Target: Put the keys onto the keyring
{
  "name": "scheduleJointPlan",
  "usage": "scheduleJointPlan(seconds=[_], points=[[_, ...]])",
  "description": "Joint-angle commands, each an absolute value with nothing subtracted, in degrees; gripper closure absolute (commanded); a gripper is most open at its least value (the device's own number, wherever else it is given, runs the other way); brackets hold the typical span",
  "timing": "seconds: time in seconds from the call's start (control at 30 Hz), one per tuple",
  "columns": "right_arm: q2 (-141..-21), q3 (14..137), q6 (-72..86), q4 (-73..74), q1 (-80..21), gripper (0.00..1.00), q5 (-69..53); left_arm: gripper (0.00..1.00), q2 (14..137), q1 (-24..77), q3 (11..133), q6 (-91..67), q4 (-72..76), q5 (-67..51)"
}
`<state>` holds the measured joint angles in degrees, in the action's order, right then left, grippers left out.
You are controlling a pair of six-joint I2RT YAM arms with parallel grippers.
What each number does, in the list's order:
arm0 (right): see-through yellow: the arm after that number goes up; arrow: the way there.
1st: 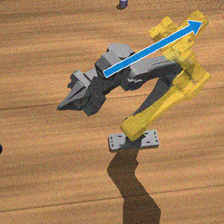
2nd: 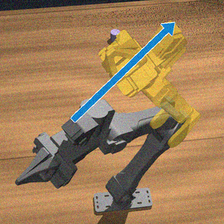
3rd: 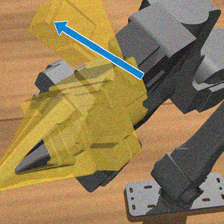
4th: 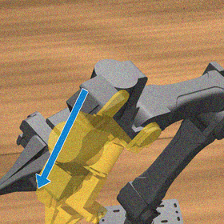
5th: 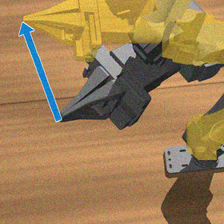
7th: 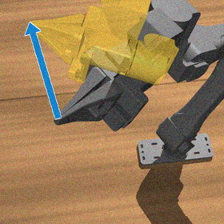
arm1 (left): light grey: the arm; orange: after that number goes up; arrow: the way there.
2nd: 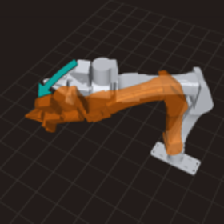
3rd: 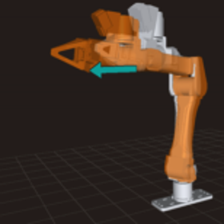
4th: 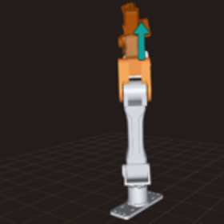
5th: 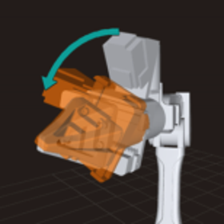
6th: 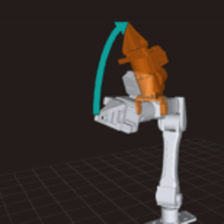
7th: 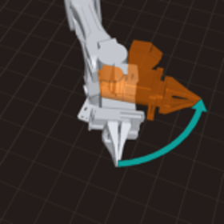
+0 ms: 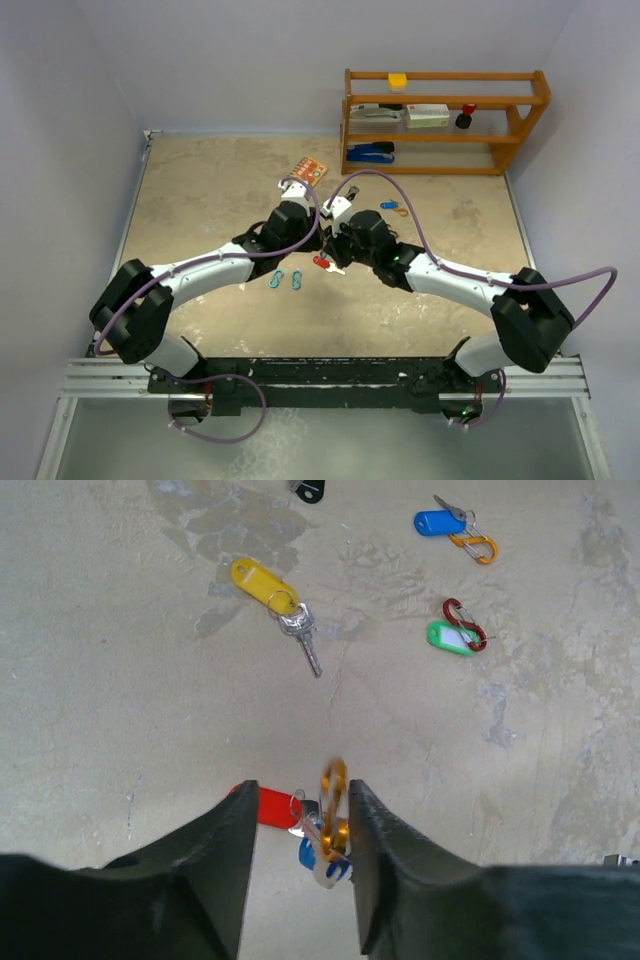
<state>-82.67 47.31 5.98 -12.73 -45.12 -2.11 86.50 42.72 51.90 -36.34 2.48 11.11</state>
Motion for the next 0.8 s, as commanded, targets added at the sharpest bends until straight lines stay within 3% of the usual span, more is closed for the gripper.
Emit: scheduleJointPlan(seconds=[0.0,0.13,0.43,0.6,0.77], points=[[-80.77,48.33,5.24,-12.59,-45.41,1.0,0.0,0.55,83.9,42.83,53.38,-36.6,4.6,14.15],[-80.51,49.37,5.11,-11.28,-45.4,1.0,1.46,0.44,82.06,42.77,52.85,-37.1,3.98,16.99],[-81.15,51.4,6.74,-6.39,-45.44,1.0,7.81,0.39,73.24,42.33,48.28,-39.22,0.68,29.38],[-83.72,54.97,9.1,-2.46,-44.57,1.0,16.33,0.31,69.76,41.8,45.73,-39.83,-0.36,33.2],[-85.42,56.19,13.57,-0.96,-39.99,1.0,16.45,0.23,67.61,41.27,43.52,-40.29,-0.41,34.34]])
